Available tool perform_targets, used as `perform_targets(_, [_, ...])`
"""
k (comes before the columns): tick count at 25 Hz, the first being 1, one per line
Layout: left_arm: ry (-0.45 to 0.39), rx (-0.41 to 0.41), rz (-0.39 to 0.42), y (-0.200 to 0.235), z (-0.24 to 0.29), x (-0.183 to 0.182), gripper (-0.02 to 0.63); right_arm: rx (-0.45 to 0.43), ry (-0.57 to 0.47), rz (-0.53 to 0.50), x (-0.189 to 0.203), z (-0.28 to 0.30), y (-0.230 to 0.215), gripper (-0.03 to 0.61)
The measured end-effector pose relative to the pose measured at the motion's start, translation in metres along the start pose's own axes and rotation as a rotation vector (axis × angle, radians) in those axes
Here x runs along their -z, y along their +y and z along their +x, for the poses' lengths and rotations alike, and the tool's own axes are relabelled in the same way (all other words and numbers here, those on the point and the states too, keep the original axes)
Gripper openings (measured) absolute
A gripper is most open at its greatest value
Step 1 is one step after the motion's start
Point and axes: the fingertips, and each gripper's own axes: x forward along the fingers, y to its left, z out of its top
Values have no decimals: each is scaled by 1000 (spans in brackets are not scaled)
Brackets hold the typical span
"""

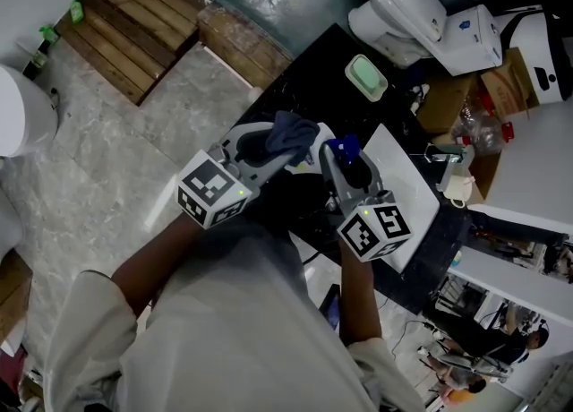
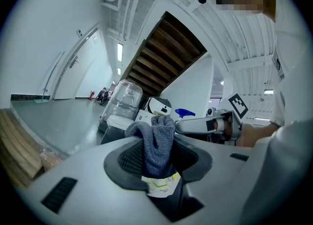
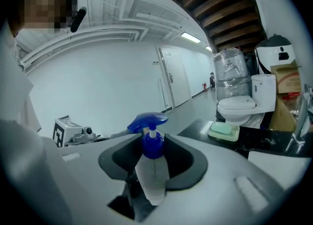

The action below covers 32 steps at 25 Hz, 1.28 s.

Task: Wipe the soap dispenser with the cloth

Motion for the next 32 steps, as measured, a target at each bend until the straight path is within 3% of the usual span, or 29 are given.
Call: perform_targets(32, [116, -46, -25, 30, 3, 45, 133, 5, -6, -18, 1, 1, 1, 135])
